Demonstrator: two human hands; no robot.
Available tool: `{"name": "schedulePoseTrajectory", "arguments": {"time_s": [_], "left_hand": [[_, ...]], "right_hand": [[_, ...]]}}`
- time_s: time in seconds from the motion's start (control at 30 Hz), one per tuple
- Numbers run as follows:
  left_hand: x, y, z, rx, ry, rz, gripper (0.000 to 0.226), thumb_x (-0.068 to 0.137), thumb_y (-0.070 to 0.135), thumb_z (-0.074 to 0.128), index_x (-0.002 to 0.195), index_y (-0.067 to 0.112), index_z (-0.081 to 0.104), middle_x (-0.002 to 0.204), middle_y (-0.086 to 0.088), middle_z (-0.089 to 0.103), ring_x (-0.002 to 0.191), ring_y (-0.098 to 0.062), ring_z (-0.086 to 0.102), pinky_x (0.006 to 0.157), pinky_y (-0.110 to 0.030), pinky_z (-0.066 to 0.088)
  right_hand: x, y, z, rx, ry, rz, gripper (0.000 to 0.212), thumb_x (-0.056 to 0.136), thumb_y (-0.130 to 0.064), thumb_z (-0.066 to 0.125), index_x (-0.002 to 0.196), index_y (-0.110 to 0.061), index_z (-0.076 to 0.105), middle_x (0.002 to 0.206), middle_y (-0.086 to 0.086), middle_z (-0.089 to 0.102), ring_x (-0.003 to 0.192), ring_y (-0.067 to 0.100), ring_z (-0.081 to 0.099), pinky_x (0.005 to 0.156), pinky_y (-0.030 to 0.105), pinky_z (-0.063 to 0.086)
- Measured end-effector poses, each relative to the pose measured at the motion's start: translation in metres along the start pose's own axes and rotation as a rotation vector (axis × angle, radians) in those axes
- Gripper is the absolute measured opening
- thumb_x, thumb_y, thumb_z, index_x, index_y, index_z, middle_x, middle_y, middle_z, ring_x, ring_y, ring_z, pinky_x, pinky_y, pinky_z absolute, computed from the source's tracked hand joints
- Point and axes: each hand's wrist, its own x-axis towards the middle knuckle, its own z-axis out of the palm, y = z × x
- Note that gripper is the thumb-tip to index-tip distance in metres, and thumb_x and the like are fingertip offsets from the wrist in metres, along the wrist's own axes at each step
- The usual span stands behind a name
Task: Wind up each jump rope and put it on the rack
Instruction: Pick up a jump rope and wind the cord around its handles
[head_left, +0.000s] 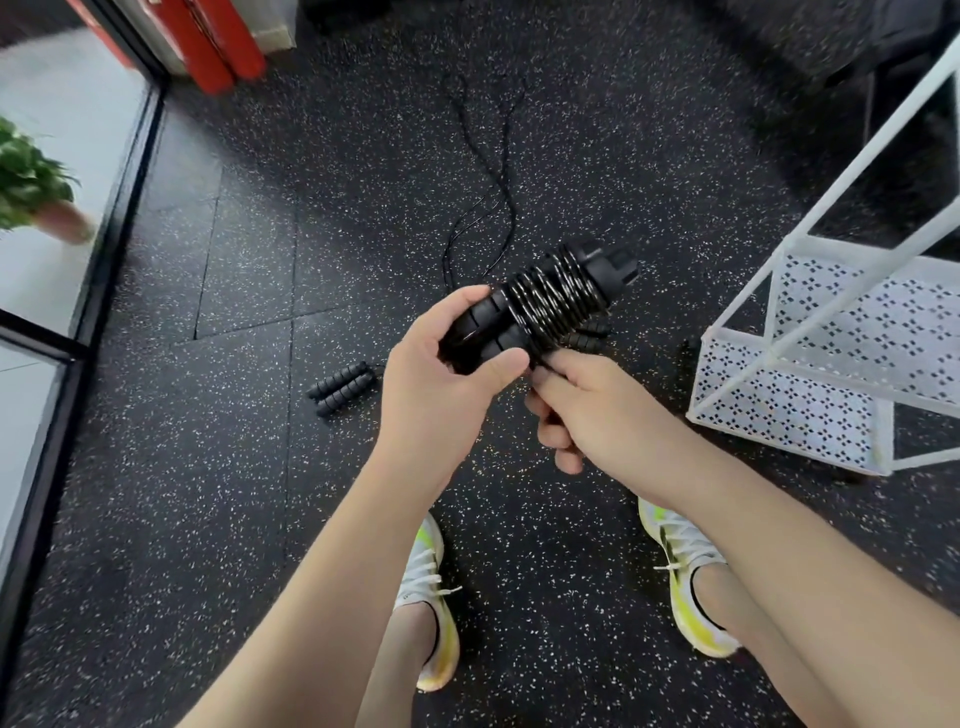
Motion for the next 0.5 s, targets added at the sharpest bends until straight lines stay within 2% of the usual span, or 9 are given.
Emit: {"name": "schedulePoseTrajectory", "arguments": {"time_s": [0.1, 0.17, 0.23, 0.3, 0.37, 0.43, 0.5], "left_hand": [[-0.001, 0.001, 0.002, 0.174, 0.073, 0.018, 0.062, 0.07, 0.025, 0.086, 0.126, 0.039, 0.062, 0.123, 0.011, 0.067, 0.111, -0.005, 0.065, 0.102, -0.037, 0.053], [-0.004, 0.001, 0.005, 0.288, 0.112, 0.07, 0.061, 0.072, 0.018, 0.089, 0.121, 0.038, 0.058, 0.122, 0.012, 0.06, 0.109, 0.009, 0.056, 0.1, -0.017, 0.045], [-0.006, 0.003, 0.008, 0.368, 0.151, 0.104, 0.067, 0.073, 0.015, 0.09, 0.124, 0.036, 0.052, 0.121, 0.012, 0.052, 0.105, 0.018, 0.047, 0.09, 0.001, 0.033], [-0.006, 0.004, 0.008, 0.423, 0.128, 0.097, 0.077, 0.076, 0.017, 0.088, 0.14, 0.032, 0.048, 0.122, 0.012, 0.046, 0.103, 0.018, 0.043, 0.087, 0.006, 0.027], [-0.005, 0.006, 0.006, 0.477, 0.059, 0.11, 0.082, 0.083, 0.019, 0.084, 0.152, 0.025, 0.041, 0.128, 0.007, 0.041, 0.098, 0.011, 0.039, 0.089, 0.008, 0.023], [-0.007, 0.007, 0.005, 0.516, 0.016, 0.151, 0.076, 0.087, 0.019, 0.08, 0.152, 0.02, 0.041, 0.133, 0.003, 0.037, 0.104, 0.008, 0.034, 0.09, 0.01, 0.019], [-0.009, 0.006, 0.006, 0.533, 0.007, 0.191, 0.068, 0.091, 0.017, 0.075, 0.151, 0.016, 0.042, 0.138, -0.001, 0.037, 0.108, 0.006, 0.034, 0.092, 0.01, 0.016]], "right_hand": [[-0.003, -0.007, 0.002, 0.131, -0.033, 0.043, 0.027, 0.106, -0.008, 0.039, 0.086, -0.016, 0.055, 0.077, 0.001, 0.052, 0.052, 0.01, 0.036, 0.043, 0.023, 0.029], [-0.004, -0.009, 0.0, 0.13, -0.038, 0.029, 0.024, 0.102, -0.002, 0.041, 0.089, -0.012, 0.058, 0.081, 0.003, 0.056, 0.054, 0.01, 0.039, 0.047, 0.026, 0.033], [-0.006, -0.009, -0.004, 0.002, -0.046, -0.015, 0.016, 0.097, -0.005, 0.048, 0.094, -0.008, 0.063, 0.08, 0.005, 0.057, 0.061, 0.012, 0.046, 0.057, 0.031, 0.039], [-0.01, -0.011, -0.008, -0.159, -0.084, -0.052, 0.012, 0.089, -0.011, 0.059, 0.098, -0.006, 0.064, 0.079, 0.009, 0.058, 0.069, 0.016, 0.053, 0.069, 0.036, 0.043], [-0.011, -0.014, -0.015, -0.216, -0.097, -0.085, 0.017, 0.084, -0.007, 0.062, 0.1, -0.009, 0.067, 0.089, 0.012, 0.068, 0.081, 0.017, 0.065, 0.084, 0.037, 0.051], [-0.013, -0.018, -0.02, -0.226, -0.102, -0.125, 0.024, 0.091, 0.004, 0.054, 0.104, -0.009, 0.069, 0.096, 0.004, 0.076, 0.096, 0.013, 0.073, 0.099, 0.037, 0.054], [-0.013, -0.02, -0.022, -0.229, -0.075, -0.154, 0.03, 0.098, 0.007, 0.045, 0.109, -0.008, 0.069, 0.102, 0.004, 0.077, 0.099, 0.014, 0.074, 0.1, 0.036, 0.055]]}}
